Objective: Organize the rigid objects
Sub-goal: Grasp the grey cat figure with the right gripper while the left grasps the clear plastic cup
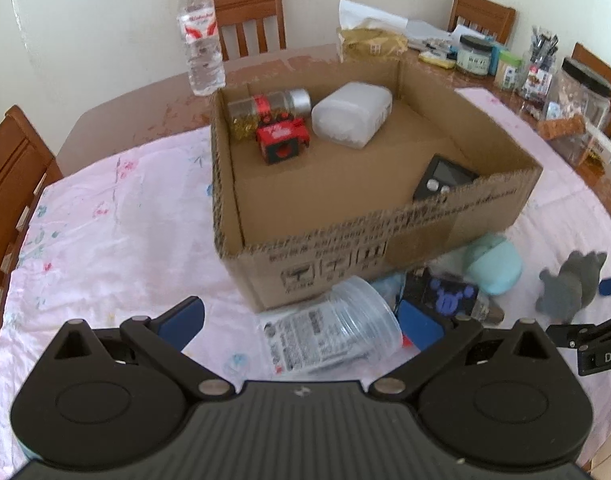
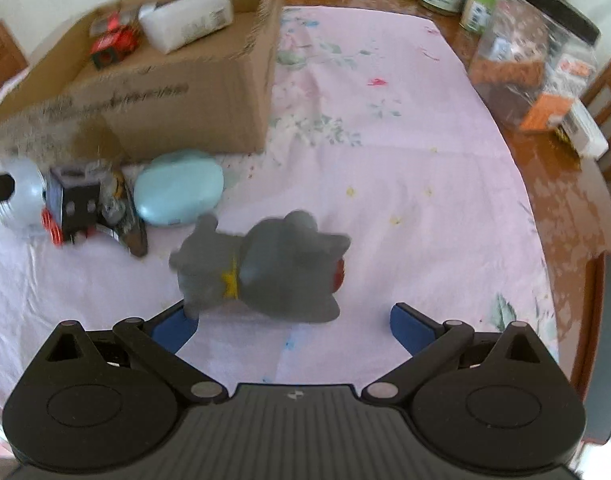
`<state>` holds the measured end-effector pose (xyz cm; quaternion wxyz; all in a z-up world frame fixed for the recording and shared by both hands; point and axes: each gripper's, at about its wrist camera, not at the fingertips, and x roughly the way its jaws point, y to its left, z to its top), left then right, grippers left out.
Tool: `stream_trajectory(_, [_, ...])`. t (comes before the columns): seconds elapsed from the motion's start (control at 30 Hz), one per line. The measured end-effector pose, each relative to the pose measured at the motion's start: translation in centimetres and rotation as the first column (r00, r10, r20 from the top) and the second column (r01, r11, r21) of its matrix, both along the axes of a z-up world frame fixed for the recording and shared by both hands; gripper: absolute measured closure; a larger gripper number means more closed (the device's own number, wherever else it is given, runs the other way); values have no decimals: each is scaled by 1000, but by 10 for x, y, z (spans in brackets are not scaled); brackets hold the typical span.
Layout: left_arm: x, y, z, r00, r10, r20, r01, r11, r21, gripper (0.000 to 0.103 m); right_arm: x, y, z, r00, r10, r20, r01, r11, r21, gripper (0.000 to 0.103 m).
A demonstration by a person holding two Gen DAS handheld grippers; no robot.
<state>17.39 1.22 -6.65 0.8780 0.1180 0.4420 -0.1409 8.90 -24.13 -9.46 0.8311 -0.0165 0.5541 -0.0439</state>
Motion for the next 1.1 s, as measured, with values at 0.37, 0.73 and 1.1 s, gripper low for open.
stream_trajectory(0.37, [-22, 29, -22, 994, 70, -84, -68, 997, 19, 0, -5, 2, -1, 999, 34, 31, -33, 999, -6, 0])
stream_trajectory(0.73, [-50, 50, -9, 997, 70, -29, -71, 997, -35, 0, -7, 4, 0, 998, 33, 45, -33, 999, -9, 0])
stream_trajectory(1.1, [-56, 70, -30, 977, 115, -181, -143, 978, -154, 1, -11, 8, -1, 995, 30, 92, -29, 999, -14, 0])
